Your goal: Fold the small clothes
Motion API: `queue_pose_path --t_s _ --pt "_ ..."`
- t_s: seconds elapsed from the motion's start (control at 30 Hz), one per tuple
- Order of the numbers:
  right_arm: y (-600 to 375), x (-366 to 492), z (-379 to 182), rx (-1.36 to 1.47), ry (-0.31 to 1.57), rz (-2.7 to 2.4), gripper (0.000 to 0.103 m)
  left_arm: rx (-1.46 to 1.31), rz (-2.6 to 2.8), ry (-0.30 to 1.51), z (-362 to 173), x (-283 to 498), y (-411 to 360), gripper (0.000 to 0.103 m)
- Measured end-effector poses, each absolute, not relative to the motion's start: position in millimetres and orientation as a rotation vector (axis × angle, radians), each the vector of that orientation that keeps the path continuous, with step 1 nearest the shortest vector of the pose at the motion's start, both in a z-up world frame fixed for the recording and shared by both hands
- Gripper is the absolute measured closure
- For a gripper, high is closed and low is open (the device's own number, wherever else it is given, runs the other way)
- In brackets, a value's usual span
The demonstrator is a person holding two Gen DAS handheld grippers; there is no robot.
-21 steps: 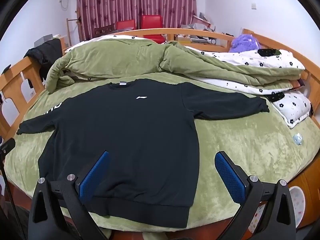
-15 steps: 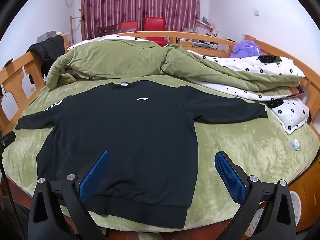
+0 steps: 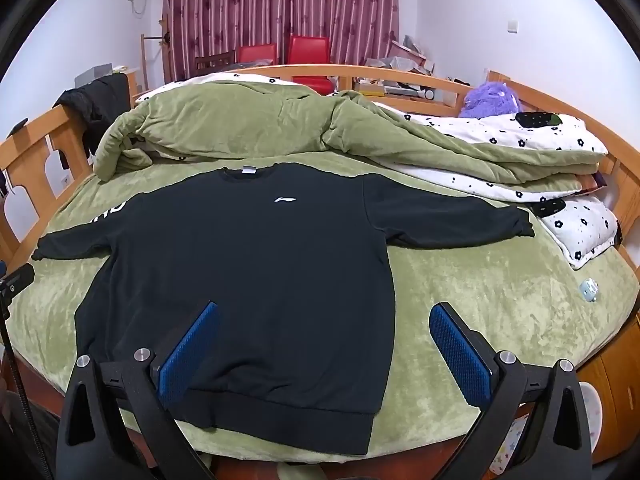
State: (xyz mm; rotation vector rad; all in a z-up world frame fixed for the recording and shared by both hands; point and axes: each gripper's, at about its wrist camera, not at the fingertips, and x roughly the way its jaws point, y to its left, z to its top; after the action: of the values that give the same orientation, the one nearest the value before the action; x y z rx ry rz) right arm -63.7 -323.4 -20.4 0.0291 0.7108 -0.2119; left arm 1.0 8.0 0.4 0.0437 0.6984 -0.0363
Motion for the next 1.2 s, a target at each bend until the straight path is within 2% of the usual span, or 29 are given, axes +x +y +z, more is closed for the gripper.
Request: queue_pose_path --t_s 1.2 --pt "-310.4 -56.1 -21.7 0.027 0.719 -0.209 0.0 0.032 -0.036 0.705 -2.9 -1.1 9.7 0.002"
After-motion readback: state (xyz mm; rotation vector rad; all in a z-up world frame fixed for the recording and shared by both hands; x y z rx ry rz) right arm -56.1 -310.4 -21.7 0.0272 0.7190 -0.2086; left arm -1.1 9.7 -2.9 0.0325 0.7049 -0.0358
